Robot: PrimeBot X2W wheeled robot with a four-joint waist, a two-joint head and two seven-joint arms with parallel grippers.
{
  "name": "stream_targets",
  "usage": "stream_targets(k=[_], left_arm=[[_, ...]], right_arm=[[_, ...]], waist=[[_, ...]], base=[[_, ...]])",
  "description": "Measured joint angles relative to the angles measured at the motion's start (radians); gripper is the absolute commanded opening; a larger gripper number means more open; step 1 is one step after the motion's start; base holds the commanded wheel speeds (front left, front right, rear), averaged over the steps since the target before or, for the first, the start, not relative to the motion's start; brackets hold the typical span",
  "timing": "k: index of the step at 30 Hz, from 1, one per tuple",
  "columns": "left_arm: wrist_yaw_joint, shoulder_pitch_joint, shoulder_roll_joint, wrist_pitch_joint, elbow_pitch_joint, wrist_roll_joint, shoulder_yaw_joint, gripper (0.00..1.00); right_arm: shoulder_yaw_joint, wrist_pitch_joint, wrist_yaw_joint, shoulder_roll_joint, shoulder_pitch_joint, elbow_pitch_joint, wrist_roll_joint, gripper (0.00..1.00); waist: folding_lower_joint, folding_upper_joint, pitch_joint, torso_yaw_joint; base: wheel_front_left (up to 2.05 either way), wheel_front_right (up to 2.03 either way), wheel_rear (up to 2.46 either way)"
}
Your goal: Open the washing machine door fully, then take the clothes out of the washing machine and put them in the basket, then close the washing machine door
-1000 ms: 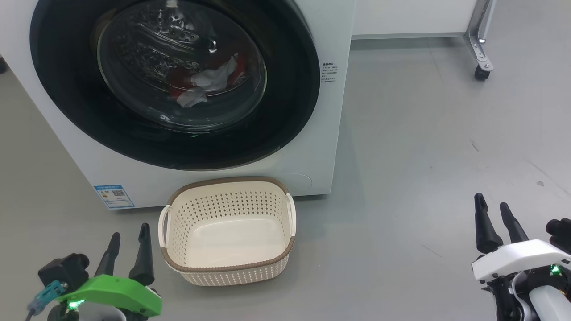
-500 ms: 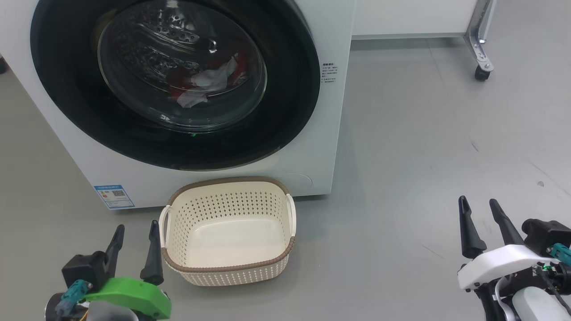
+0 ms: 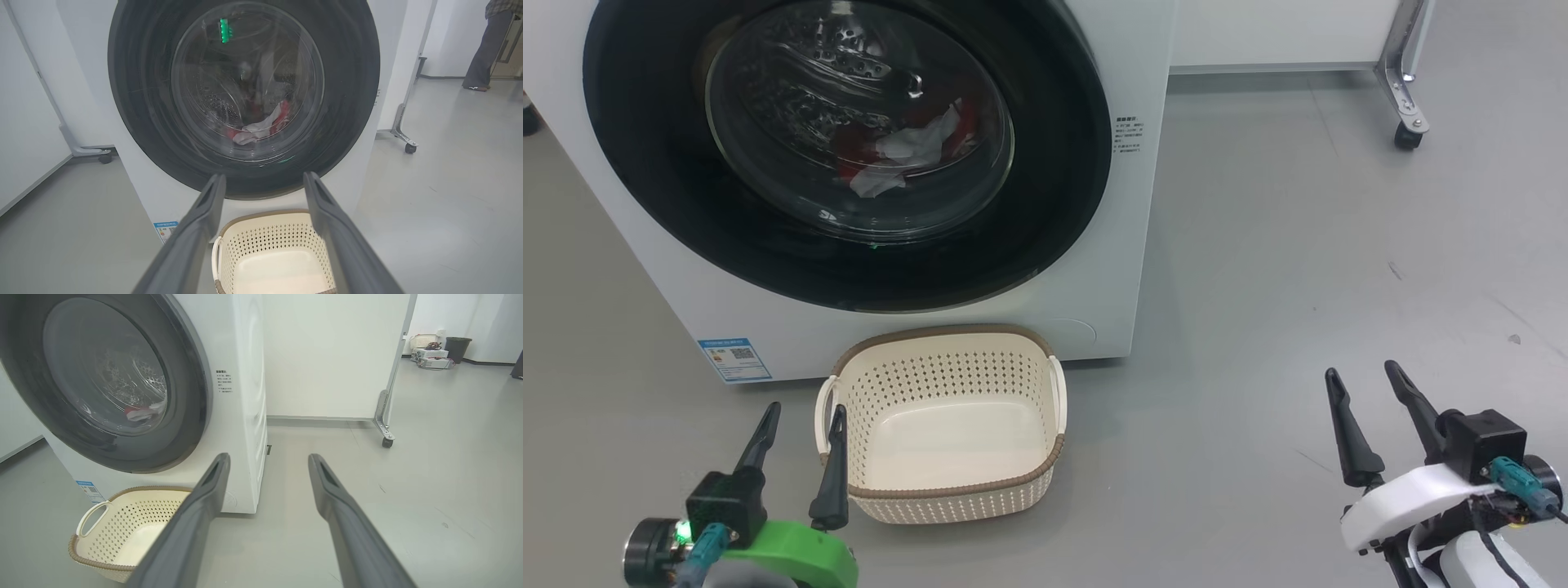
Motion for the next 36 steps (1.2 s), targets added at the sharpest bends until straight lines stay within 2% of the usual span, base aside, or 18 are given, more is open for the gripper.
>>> stream_targets(k=[28,29,31,36], left_arm=[[0.006,0.0,-0.018,-0.006,0.028,0.024,0.008,1.0],[0.006,0.0,-0.019,-0.006,0.029,0.024,0.008,1.0],[0.006,0.0,-0.019,-0.006,0.03,0.033,0.008,1.0],[0.006,0.0,-0.019,-0.006,0.03,0.037,0.007,1.0]], right_arm=[[-0.007,-0.007,-0.016,0.007,-0.001,0.008,-0.018,1.0],[-0.008,-0.007,-0.016,0.007,-0.001,0.009,-0.018,0.88],[-0.009,-0.007,-0.016,0.007,-0.001,0.009,-0.018,0.0],[-0.01,-0.007,-0.016,0.009,-0.001,0.008,-0.018,0.0]], waist=[[-0.0001,0.0,0.003,0.0],[-0.0001,0.0,0.003,-0.001],[-0.0001,0.0,0.004,-0.001],[-0.0001,0.0,0.006,-0.001]], base=[[0.0,0.0,0.0],[0.0,0.0,0.0],[0.0,0.0,0.0],[0.0,0.0,0.0]])
